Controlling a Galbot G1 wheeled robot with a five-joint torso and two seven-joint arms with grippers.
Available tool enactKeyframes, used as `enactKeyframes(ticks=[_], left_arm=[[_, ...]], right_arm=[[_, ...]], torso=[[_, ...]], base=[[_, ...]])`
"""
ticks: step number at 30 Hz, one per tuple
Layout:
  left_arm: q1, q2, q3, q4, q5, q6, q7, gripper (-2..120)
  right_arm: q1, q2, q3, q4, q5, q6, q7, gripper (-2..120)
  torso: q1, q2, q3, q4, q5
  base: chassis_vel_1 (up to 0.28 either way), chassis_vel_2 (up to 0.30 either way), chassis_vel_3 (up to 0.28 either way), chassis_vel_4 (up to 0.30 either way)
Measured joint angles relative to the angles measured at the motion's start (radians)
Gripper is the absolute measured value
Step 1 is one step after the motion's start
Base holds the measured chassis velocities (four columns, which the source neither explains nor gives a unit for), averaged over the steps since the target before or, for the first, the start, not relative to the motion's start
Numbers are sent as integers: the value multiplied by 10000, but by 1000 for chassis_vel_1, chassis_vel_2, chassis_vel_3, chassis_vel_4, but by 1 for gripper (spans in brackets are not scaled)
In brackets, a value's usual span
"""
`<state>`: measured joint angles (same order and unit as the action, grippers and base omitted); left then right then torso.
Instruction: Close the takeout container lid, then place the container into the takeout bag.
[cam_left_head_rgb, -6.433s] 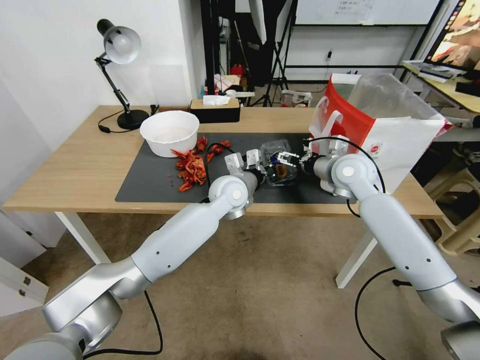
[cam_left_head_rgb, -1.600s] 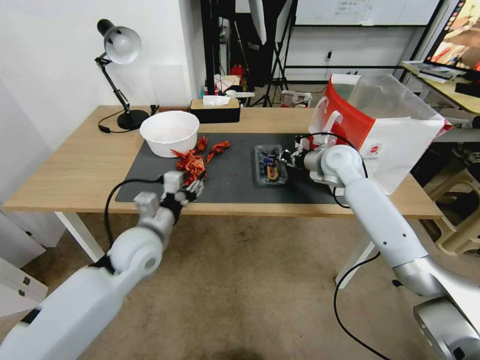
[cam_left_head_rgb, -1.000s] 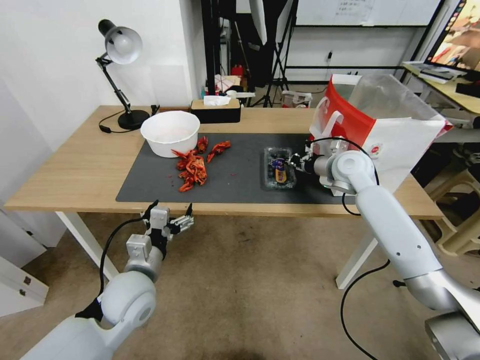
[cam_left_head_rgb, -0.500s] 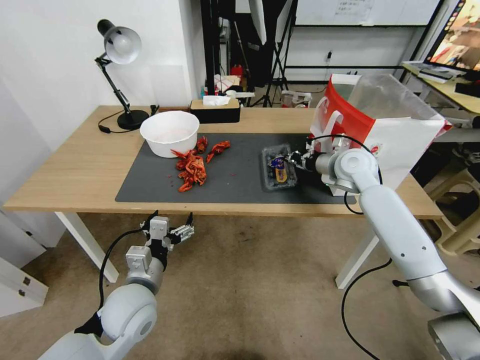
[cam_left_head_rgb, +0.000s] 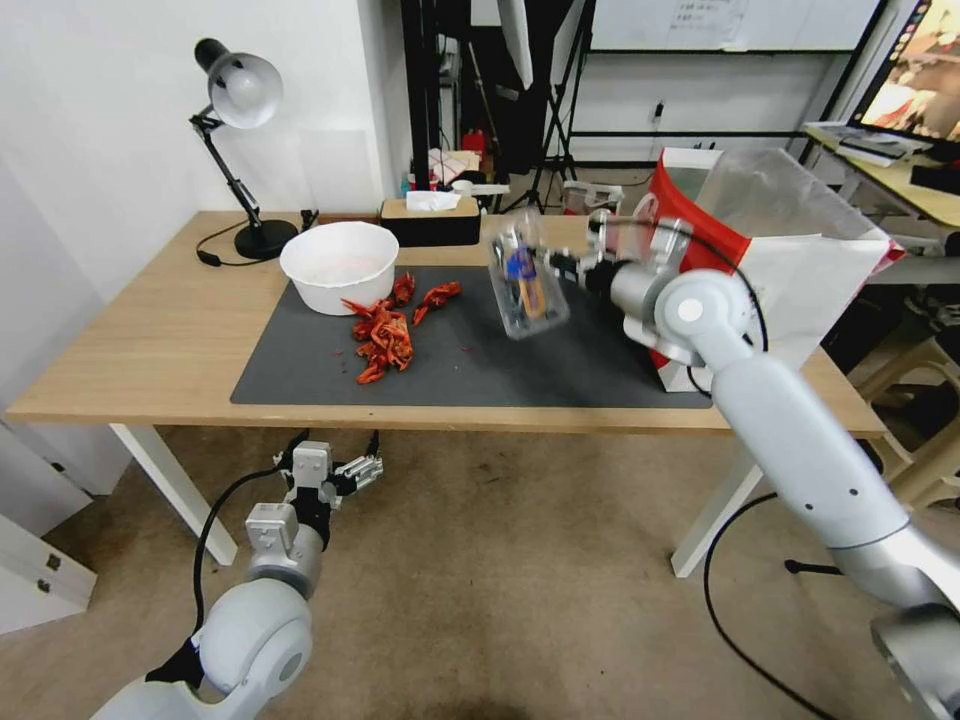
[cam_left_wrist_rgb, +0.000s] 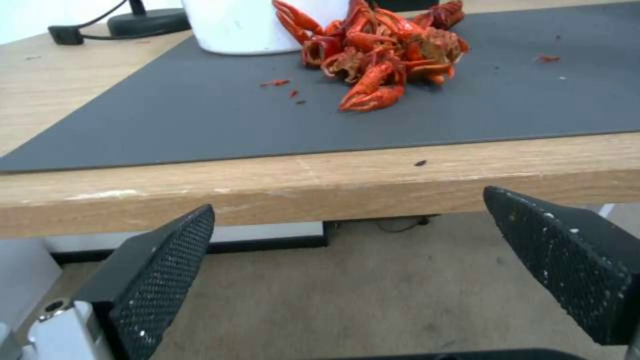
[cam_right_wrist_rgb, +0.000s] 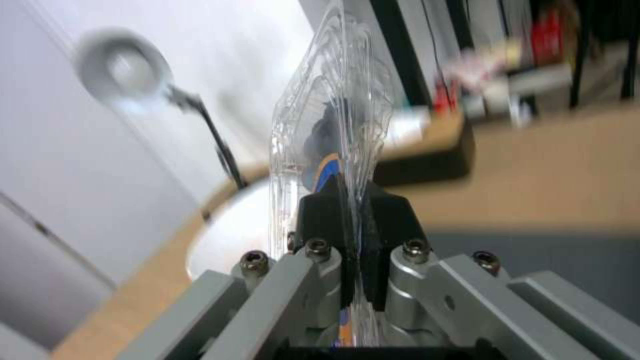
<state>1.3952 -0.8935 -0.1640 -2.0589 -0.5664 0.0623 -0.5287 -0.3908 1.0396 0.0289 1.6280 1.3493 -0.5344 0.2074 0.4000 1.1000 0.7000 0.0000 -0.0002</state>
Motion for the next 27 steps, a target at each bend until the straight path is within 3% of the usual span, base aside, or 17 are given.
enactKeyframes(ticks=[8, 16, 27], left_arm=[[141, -94, -144, -8, -54, -51, -41, 100], [156, -119, -150, -81, -99, -46, -46, 100], [-29, -143, 73, -26, -288, 35, -91, 100]], right_arm=[[996, -423, 119, 451, -276, 1275, -161, 0], [1849, -1501, 769, 533, -1524, 2612, 1171, 0], [533, -2610, 1762, 296, -2767, 2847, 1336, 0]], torso=[[0, 0, 1, 2, 3], [0, 0, 0, -1, 3], [0, -1, 0, 0, 7]], base=[[0, 0, 0, 0], [0, 0, 0, 0], [0, 0, 0, 0]])
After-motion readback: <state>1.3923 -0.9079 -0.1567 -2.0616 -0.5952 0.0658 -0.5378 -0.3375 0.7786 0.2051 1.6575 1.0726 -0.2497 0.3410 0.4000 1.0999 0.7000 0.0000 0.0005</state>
